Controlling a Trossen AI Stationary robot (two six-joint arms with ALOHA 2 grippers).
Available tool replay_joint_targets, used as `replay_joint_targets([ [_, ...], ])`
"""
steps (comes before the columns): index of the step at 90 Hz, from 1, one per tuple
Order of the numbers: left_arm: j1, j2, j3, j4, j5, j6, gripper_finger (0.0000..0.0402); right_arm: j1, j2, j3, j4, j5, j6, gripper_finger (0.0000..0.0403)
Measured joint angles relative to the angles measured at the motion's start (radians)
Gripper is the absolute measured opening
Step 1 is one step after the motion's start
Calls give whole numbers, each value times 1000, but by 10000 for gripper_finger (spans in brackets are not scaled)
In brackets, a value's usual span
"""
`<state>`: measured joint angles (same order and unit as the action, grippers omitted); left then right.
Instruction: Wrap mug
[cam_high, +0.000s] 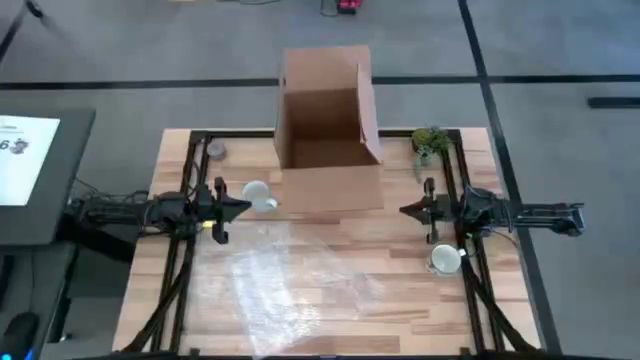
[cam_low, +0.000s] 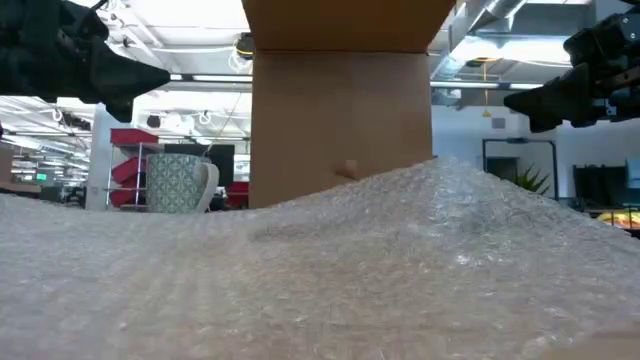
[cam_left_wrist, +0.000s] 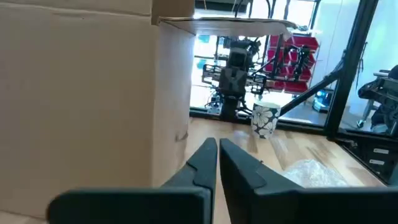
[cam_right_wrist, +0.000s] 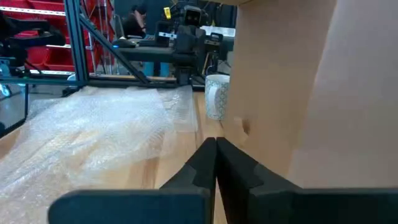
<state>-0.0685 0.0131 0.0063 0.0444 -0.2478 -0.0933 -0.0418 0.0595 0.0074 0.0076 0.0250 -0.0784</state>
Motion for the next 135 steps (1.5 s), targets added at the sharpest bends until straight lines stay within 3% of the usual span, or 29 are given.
replay_joint_targets([
  [33,0,0,0,37,-5,-17,0,0,0,0,0,0,0,0],
  [49,0,-1,11,79,-7,-270,0,0,0,0,0,0,0,0],
  [73,-2,8,27,115,2,-491,0,0,0,0,-2,0,-7,0],
  [77,-2,9,27,115,2,-560,0,-4,1,0,-2,4,-58,0],
  [88,-1,8,27,167,-5,-763,0,-47,8,0,33,94,-386,0],
  [100,0,9,27,203,-97,-834,0,-68,9,0,36,94,-476,0],
  [118,-3,25,72,259,-131,-726,0,-72,9,0,32,91,-449,0],
  [126,-3,68,183,125,-131,-632,0,-72,9,0,39,90,-446,0],
  [135,-3,166,357,-135,-128,-572,0,-72,9,0,74,89,-446,0],
])
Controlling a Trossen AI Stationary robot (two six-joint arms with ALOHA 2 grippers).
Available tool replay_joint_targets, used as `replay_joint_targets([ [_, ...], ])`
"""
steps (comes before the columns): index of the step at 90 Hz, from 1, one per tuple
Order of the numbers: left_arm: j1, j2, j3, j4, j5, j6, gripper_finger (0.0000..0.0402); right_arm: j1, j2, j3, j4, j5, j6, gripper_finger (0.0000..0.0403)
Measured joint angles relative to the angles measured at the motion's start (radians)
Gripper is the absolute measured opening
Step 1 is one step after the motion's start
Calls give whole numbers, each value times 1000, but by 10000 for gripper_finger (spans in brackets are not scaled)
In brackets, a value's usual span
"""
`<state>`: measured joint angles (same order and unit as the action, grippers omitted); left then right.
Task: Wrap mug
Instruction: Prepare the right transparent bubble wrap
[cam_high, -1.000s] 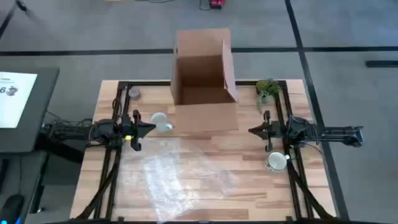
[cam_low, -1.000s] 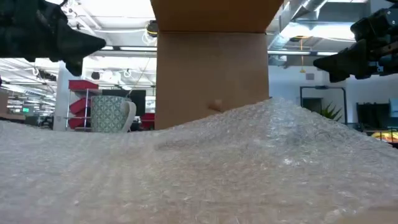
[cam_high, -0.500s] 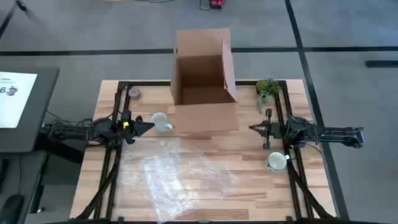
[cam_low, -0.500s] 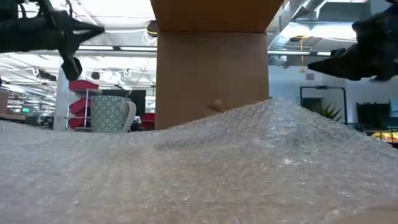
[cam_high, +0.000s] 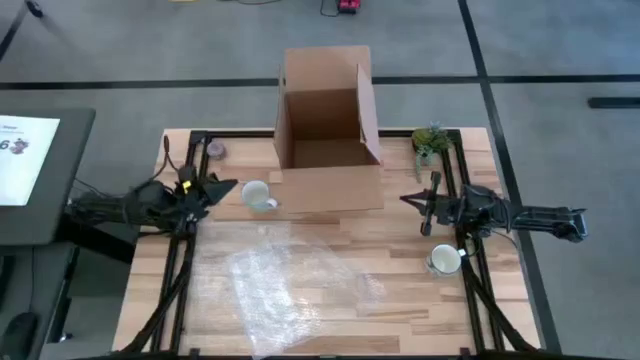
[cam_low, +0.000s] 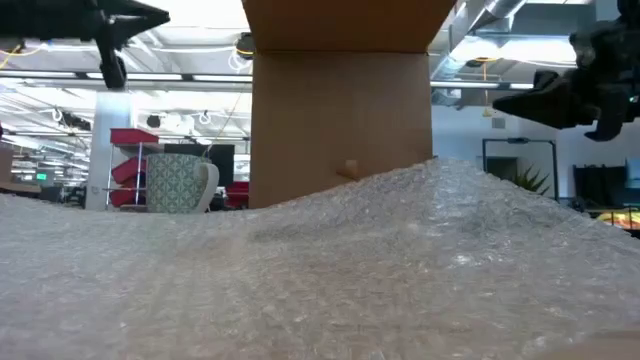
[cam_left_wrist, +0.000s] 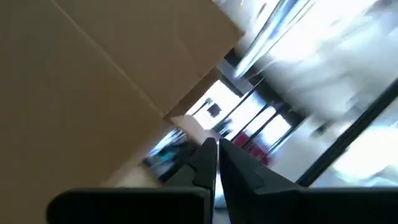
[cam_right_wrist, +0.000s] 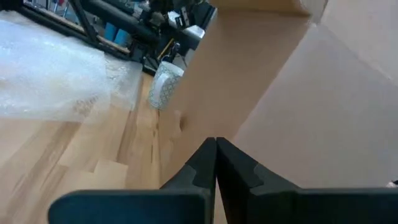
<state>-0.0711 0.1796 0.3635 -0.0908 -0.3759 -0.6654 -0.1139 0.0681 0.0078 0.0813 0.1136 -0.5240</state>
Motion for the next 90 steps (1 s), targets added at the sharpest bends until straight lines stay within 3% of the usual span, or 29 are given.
replay_joint_targets([
  [22,0,404,473,-670,95,211,0,18,0,0,207,-64,175,0],
  [38,0,678,672,-911,137,415,1,36,0,0,278,-70,522,0],
  [52,0,830,731,-965,182,523,33,35,0,0,298,-67,800,0],
  [71,-28,904,736,-950,258,482,92,35,0,1,319,-10,1578,0],
  [77,-43,904,736,-950,276,466,102,44,10,1,306,-40,1672,0],
  [90,-78,893,736,-956,283,379,106,96,61,1,321,-28,1715,0],
])
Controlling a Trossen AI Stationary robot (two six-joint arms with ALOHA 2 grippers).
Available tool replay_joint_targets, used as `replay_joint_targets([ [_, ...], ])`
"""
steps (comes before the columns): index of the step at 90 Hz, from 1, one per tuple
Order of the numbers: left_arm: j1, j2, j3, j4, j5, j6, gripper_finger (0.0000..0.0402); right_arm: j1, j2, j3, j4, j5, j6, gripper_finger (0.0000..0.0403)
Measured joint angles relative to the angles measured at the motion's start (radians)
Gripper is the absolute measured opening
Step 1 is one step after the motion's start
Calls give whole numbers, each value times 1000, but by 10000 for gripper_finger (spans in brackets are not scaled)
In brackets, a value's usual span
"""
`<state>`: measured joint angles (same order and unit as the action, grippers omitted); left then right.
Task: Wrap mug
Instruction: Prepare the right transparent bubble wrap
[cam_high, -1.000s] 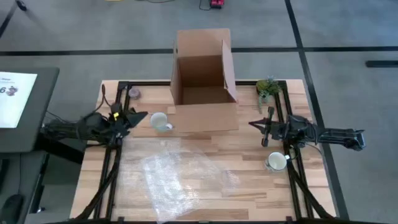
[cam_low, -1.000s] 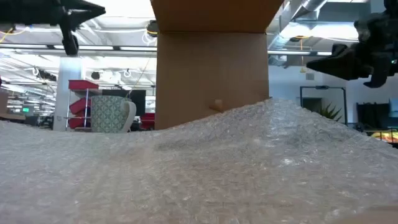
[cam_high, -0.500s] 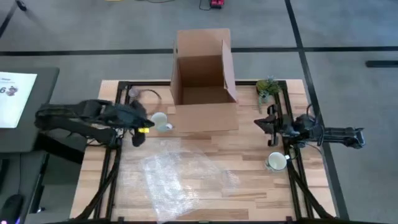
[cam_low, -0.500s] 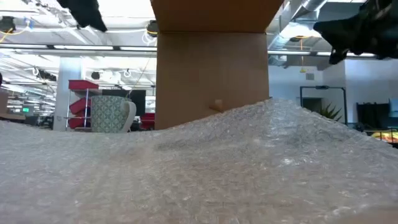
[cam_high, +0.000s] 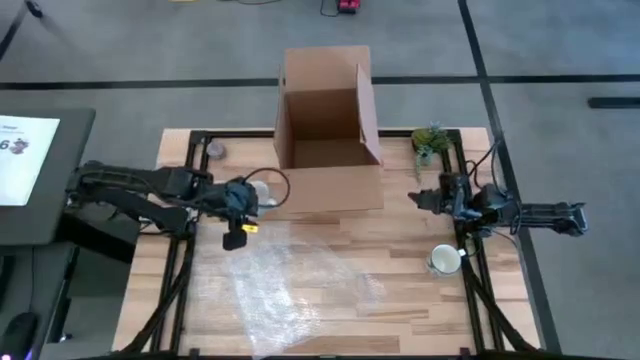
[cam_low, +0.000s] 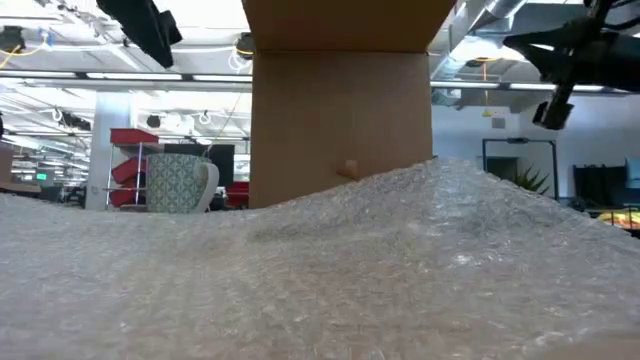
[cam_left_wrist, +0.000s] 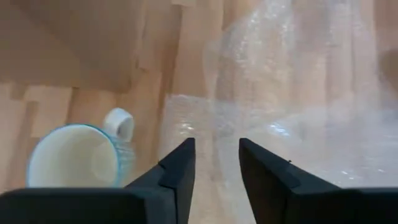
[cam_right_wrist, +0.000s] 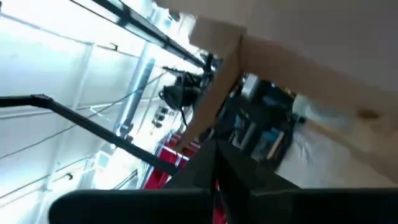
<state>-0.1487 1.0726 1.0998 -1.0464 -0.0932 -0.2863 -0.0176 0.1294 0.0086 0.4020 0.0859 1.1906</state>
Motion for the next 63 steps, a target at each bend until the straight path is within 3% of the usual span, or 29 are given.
replay_joint_targets([
  [15,-50,-23,0,-9,3,-162,107,84,109,30,8,-92,17,0],
  [31,-124,-43,0,-15,3,-269,107,239,327,164,-55,-93,-87,0],
  [45,-170,-46,0,-19,-19,-254,107,318,513,333,-280,-90,-175,0],
  [63,-204,-30,-22,70,-27,-144,107,323,662,474,-479,-87,-159,0],
])
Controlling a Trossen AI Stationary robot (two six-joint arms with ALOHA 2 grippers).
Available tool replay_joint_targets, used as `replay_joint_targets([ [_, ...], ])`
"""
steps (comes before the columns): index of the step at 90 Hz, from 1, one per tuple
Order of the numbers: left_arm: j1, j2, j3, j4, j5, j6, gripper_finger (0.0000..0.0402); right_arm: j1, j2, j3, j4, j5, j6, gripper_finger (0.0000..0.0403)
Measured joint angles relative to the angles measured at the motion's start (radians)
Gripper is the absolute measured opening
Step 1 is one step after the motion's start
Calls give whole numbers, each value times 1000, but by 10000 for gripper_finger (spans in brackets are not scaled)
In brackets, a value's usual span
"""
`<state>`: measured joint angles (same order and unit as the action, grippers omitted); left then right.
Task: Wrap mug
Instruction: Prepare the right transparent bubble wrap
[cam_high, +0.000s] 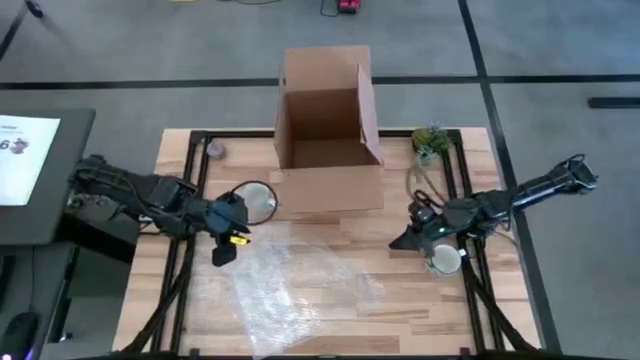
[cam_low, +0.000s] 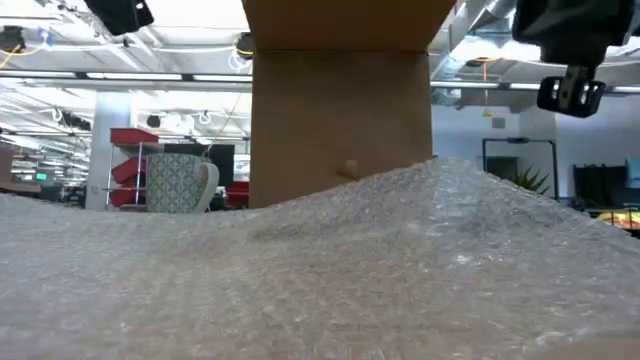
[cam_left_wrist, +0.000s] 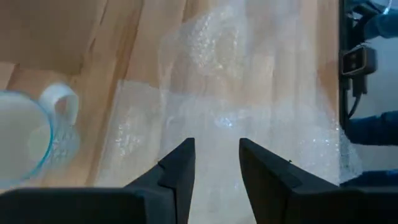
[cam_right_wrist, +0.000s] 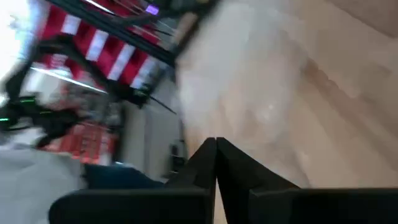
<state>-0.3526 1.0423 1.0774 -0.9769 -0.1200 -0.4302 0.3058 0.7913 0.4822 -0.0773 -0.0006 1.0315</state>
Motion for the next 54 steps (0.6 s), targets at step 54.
replay_joint_targets([
  [54,185,319,-238,132,194,-171,187,-14,98,48,-10,0,154,0],
])
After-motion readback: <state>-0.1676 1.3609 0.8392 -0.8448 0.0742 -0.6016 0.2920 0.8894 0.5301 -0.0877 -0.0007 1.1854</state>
